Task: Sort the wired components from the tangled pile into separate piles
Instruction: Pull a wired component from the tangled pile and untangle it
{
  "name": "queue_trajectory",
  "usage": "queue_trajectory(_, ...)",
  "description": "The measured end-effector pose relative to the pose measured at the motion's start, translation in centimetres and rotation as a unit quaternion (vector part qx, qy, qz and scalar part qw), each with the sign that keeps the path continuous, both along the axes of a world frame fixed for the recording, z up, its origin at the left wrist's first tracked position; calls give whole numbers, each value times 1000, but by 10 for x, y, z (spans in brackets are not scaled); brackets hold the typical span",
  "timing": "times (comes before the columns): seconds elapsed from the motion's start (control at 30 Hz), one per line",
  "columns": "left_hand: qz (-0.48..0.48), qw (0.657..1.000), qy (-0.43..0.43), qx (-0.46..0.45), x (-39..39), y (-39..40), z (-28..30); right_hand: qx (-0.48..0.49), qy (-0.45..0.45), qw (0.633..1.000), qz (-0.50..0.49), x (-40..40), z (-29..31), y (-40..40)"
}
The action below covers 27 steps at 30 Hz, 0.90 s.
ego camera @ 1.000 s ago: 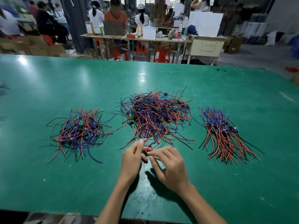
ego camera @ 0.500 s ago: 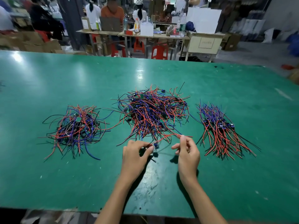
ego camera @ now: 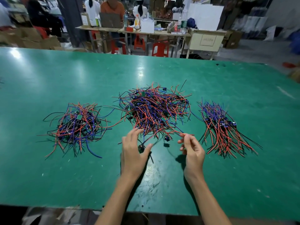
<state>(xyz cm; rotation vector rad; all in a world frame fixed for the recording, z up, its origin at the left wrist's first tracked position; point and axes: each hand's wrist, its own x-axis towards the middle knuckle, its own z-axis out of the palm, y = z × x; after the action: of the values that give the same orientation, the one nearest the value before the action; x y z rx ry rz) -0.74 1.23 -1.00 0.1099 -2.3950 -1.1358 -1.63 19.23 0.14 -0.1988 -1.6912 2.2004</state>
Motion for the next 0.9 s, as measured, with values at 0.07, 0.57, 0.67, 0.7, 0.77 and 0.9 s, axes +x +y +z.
queue_trajectory(0.07, -4, 991, 51, -120, 2, 6, 3, 6, 13, 999, 52, 1, 4, 3)
queue_trajectory(0.57, -148, 961, 76, 220, -15, 17, 68, -151, -14, 987, 53, 1, 2, 20)
queue_trajectory(0.67, -93, 925, 60, 364, -34, -25, 95, -129, -5, 990, 54, 1, -1, 21)
queue_trajectory(0.7, -69, 910, 40, 407, -40, -43, 97, -111, -3, 992, 55, 1, -1, 20)
queue_trajectory(0.77, -22, 882, -4, 470, -50, -81, 94, -38, -2, 998, 59, 0, -3, 16)
queue_trajectory(0.9, 66, 834, -32, 548, -60, -137, 71, 235, -4, 966, 107, 5, -9, -1)
